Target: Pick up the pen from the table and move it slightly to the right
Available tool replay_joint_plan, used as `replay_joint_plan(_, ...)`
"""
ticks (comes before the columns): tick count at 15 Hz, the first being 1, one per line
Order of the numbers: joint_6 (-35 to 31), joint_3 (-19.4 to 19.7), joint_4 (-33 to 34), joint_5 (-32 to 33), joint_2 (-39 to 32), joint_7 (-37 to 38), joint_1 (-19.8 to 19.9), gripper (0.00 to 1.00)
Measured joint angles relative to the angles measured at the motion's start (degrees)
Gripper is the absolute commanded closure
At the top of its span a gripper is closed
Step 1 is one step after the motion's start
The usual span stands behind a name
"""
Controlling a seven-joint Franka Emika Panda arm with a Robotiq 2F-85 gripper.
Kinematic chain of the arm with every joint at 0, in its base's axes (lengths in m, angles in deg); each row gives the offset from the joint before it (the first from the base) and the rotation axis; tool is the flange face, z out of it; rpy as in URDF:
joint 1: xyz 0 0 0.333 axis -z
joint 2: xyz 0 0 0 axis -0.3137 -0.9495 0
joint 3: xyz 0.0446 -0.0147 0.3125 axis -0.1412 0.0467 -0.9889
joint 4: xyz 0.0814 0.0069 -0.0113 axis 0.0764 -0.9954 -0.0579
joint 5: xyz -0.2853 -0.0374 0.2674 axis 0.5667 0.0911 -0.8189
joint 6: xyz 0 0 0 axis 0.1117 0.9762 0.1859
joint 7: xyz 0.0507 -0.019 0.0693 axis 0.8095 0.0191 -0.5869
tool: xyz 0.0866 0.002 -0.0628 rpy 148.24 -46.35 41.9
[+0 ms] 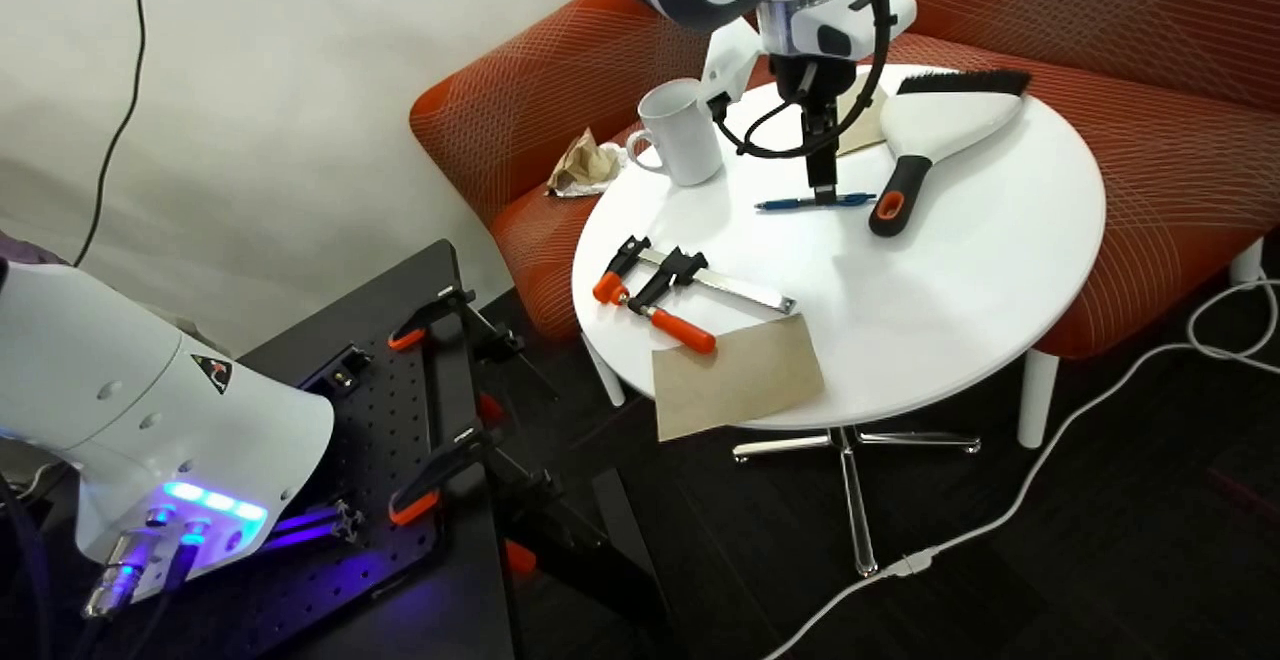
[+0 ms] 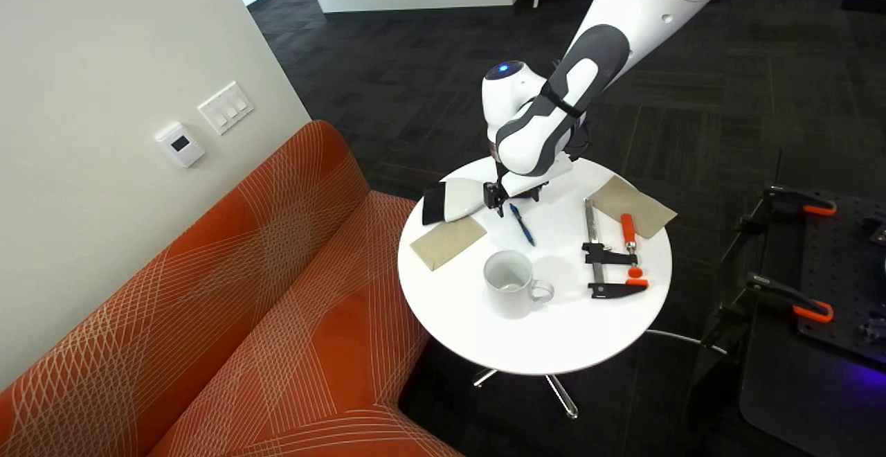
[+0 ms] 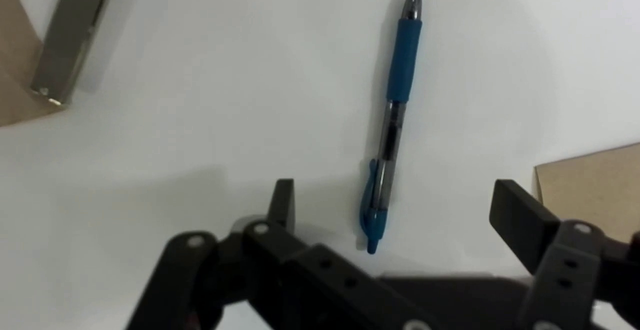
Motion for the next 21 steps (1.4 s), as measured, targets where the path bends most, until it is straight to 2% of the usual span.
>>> replay_joint_plan(5, 0.0, 0.3, 2.3, 0.0, -2.5, 0.3, -0.2, 0.00)
replay_joint_plan(6, 0.0, 0.4, 2.7, 0.0, -2.9, 0.5, -0.2, 0.25)
replay_joint_plan(7, 0.0, 0.4, 3.0, 0.0, -3.3, 0.9, -0.2, 0.26)
replay_joint_plan(8, 0.0, 0.5, 3.3, 0.0, -3.6, 1.1, -0.2, 0.32)
replay_joint_plan(16, 0.0, 0.9, 4.9, 0.0, -4.9, 1.1, -0.2, 0.95)
replay_joint_plan(17, 0.0, 0.9, 4.9, 0.0, -5.0, 1.1, -0.2, 0.99)
replay_joint_plan(18, 0.0, 0.9, 5.0, 0.0, -5.0, 1.1, -0.2, 1.00)
replay_joint_plan(19, 0.0, 0.9, 5.1, 0.0, -5.0, 1.1, -0.2, 0.96)
replay_joint_plan(21, 0.0, 1.0, 5.3, 0.0, -5.1, 1.1, -0.3, 0.96)
